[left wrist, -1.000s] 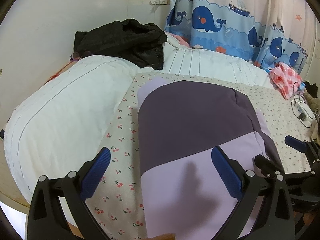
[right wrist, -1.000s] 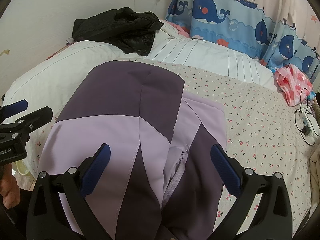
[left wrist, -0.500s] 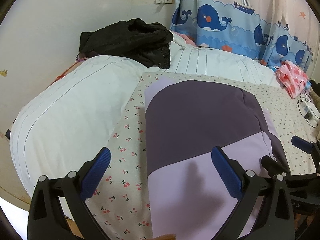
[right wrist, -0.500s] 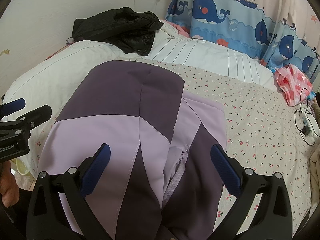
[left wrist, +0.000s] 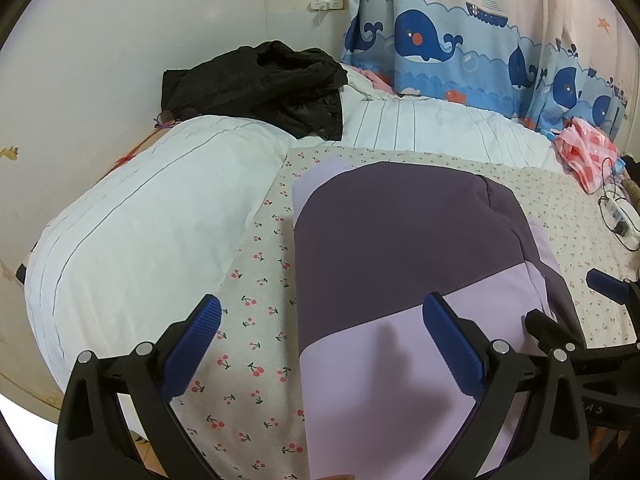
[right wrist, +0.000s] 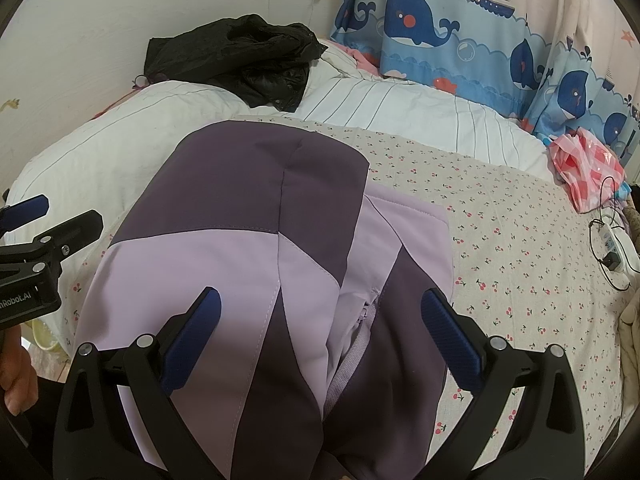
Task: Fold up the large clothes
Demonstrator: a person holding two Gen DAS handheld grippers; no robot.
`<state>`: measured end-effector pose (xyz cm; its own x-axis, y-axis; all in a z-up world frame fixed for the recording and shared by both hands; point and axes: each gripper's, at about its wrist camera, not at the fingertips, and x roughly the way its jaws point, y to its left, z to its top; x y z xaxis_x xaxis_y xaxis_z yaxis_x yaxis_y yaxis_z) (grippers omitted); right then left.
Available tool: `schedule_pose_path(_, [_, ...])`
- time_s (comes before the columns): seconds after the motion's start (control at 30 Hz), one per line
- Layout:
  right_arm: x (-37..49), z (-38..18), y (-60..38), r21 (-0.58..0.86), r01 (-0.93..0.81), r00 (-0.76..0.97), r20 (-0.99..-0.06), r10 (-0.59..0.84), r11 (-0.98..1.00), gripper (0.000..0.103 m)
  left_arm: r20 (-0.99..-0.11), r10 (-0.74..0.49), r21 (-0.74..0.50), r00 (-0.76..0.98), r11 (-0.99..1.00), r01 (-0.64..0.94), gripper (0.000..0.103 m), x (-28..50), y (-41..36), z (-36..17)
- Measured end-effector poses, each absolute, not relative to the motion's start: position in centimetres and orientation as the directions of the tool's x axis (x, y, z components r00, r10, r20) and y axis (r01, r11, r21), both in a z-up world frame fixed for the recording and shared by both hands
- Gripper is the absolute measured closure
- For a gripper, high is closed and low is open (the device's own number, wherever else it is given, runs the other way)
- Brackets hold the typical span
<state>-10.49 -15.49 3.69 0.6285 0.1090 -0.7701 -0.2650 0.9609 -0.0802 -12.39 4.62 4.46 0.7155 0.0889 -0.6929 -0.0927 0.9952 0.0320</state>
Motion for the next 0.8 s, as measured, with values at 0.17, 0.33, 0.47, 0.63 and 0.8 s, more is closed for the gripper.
schedule_pose_path(0.17, [-10.53,3.64,-15.39,-0.08,-0.265,0.629,-0.77,0.109,0.961,0.006,-0.691,0.091,0.033,0.718,0.995,-0.093,0.006,-12.45,4.56,4.56])
schedule_pose_path(0.33, [-10.49,3.66,-15.45,-0.08,-0.265,0.628,-0.77,0.109,0.961,0.006,-0.689,0.093,0.036,0.718,0.995,-0.095,0.006,-12.46,4.58,4.64])
schedule_pose_path(0.47, [-10.47,3.7,-15.52,-0.08,-0.265,0.629,-0.77,0.109,0.961,0.006,-0.689,0.092,0.033,0.719,0.995,-0.095,0.006,-12.44,4.6,4.65])
schedule_pose_path(0.63, [-10.51,3.66,-15.43,-0.08,-0.265,0.629,-0.77,0.109,0.961,0.006,-0.688,0.094,0.034,0.72,0.995,-0.097,0.006,-12.5,4.64,4.69])
schedule_pose_path(0.8, [-10.46,3.7,-15.52,-0.08,-0.265,0.628,-0.77,0.11,0.961,0.006,-0.685,0.096,0.035,0.722,0.994,-0.099,0.006,-12.45,4.76,4.73])
